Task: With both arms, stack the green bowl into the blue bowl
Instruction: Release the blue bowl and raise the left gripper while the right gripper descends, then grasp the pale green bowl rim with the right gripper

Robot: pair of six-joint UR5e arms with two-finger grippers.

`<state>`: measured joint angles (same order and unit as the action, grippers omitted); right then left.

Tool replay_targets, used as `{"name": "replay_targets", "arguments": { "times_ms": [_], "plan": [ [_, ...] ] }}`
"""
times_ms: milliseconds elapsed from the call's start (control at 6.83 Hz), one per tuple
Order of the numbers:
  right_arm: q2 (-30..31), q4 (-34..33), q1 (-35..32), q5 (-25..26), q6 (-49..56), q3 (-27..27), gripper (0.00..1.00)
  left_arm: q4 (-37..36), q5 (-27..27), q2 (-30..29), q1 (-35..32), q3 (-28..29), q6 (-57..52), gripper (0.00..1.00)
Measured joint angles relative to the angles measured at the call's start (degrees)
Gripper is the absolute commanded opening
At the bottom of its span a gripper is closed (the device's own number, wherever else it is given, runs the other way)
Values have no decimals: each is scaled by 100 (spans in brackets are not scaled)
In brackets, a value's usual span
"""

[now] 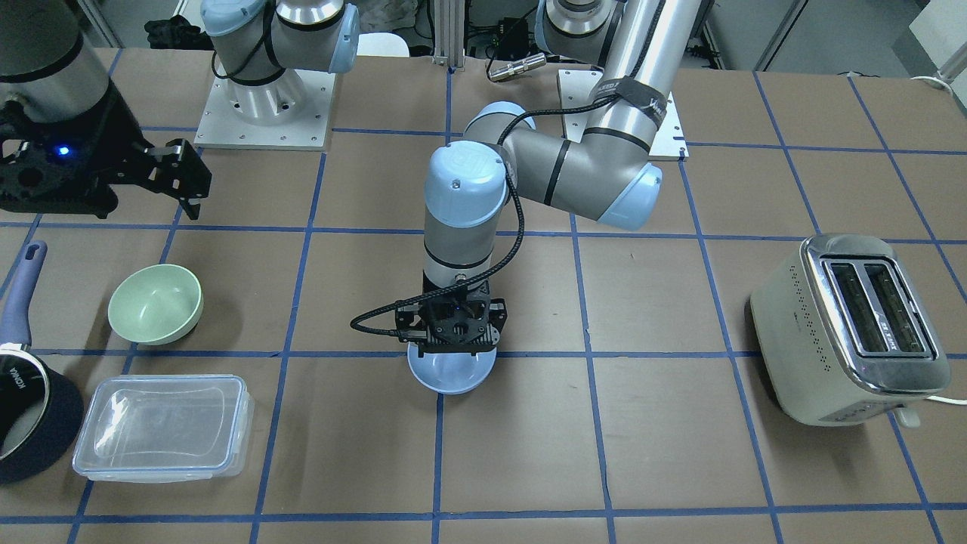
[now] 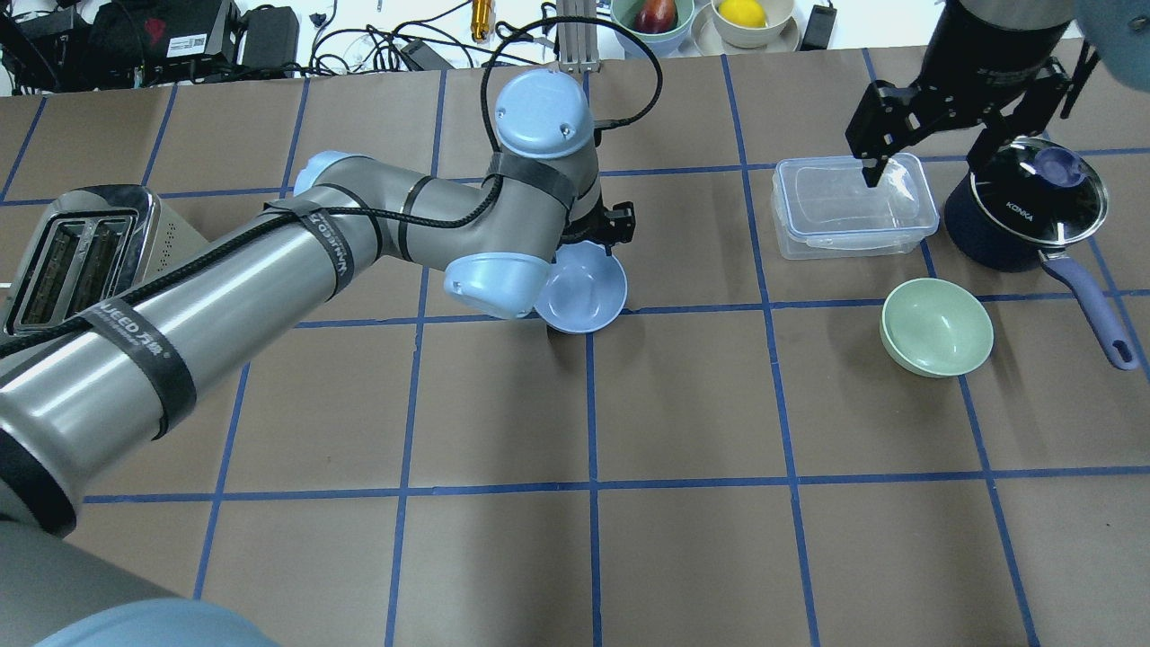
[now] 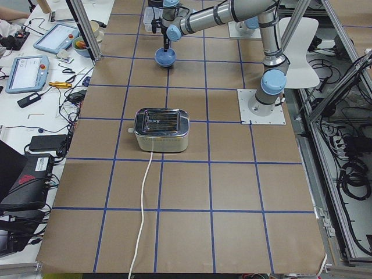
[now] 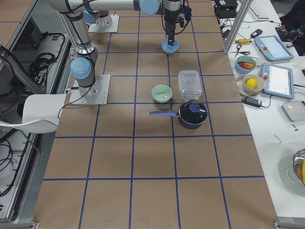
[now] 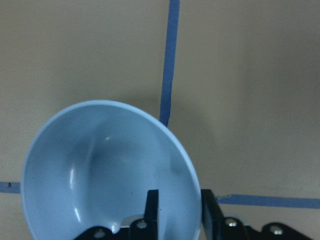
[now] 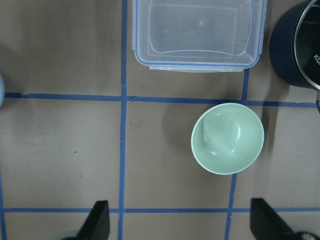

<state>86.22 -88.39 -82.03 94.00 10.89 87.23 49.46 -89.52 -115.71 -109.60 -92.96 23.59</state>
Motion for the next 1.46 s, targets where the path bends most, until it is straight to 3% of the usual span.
{"name": "replay_targets", "arguments": {
  "times_ms": [293, 585, 732, 878, 1024, 1171, 1463],
  "plan": [
    [-125, -749, 805, -28, 808, 856, 100, 682, 308, 597, 745, 22, -863, 100],
    [-454, -2083, 1547, -71, 1599, 1780, 100, 2052, 355, 1404, 1647, 143, -2129, 100],
    [-663, -2568, 1811, -91, 1851, 2055, 95, 2801, 345, 1783, 2004, 259, -2643, 100],
    [-934, -2840, 2014, -120, 2002, 2182, 80, 3570, 322, 2176, 2310, 348, -3064, 100],
    [-1126, -2974, 2114, -159, 2062, 2238, 38, 3929, 320, 2506, 2481, 385, -3277, 100],
    [-1201, -3023, 2148, -184, 2078, 2302, 5, 3872, 317, 2678, 2532, 389, -3336, 100],
    [-1235, -3105, 2162, -244, 2098, 2490, 0, 3500, 303, 2709, 2547, 417, -3340, 100]
  ]
}}
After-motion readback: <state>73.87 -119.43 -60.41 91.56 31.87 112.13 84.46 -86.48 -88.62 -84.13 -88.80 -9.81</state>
